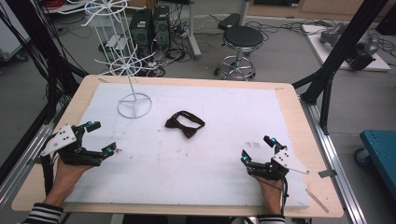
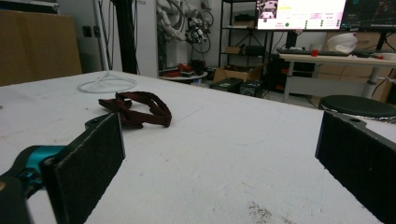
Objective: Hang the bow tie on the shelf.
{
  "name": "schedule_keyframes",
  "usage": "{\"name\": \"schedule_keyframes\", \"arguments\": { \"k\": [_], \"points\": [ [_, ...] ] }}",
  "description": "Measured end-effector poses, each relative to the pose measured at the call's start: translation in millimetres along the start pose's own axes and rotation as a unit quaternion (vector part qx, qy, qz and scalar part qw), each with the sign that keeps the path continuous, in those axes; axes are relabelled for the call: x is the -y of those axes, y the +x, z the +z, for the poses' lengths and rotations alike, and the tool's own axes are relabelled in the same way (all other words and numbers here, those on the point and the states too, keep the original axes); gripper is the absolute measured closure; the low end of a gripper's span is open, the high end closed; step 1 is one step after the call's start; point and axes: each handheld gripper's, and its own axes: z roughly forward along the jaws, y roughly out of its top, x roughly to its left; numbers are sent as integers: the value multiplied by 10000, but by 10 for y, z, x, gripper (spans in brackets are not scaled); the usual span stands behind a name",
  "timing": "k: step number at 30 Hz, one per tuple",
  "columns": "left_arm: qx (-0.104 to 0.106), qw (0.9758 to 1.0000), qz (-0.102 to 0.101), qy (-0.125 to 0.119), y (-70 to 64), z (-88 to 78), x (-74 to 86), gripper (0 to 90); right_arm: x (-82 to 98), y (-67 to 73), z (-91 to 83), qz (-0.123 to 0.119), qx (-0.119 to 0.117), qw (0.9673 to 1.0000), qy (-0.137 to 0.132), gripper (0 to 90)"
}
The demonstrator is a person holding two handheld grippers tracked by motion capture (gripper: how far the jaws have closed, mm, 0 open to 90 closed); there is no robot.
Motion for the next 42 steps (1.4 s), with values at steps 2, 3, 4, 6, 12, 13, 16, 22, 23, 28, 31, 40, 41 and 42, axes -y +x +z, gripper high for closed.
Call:
{"name": "schedule_keyframes", "arguments": {
  "k": [2,3,4,6,12,13,16,22,23,28,31,40,41,42],
  "points": [
    [82,9999,99,97,-12,55,-72,17,1,-4,4,-11,3,10000,-26,7],
    [147,9997,138,168,-21,85,-109,17,0,-2,1,-1,5,10000,-13,7],
    [199,9994,188,224,-29,115,-144,17,0,-2,1,-1,5,10000,-13,7],
    [305,9987,267,314,-44,181,-211,17,0,-3,3,3,-13,10000,-24,6],
    [732,9941,470,645,-110,407,-385,17,0,0,0,17,-12,10000,-10,7],
    [834,9924,519,741,-128,487,-428,17,0,0,1,16,-12,10000,-12,7],
    [922,9911,535,802,-139,567,-460,17,1,0,2,18,-6,10000,-20,7],
    [1143,9858,729,988,-186,795,-538,17,1,-7,0,13,6,10000,-37,7],
    [1155,9849,762,1040,-192,846,-550,17,1,-7,0,13,6,10000,-37,7],
    [1356,9795,833,1231,-224,1057,-598,17,1,-11,-1,21,-5,10000,-35,7],
    [1469,9756,889,1367,-243,1173,-636,17,2,-7,-2,39,-1,10000,-35,6],
    [1761,9602,1213,1794,-318,1517,-720,17,2,-8,-5,41,-2,10000,-40,6],
    [1811,9597,1197,1786,-326,1550,-722,17,2,-8,-5,41,-2,10000,-40,6],
    [1857,9584,1200,1806,-331,1588,-721,17,1,-7,-6,37,12,10000,-46,6]
  ]
}}
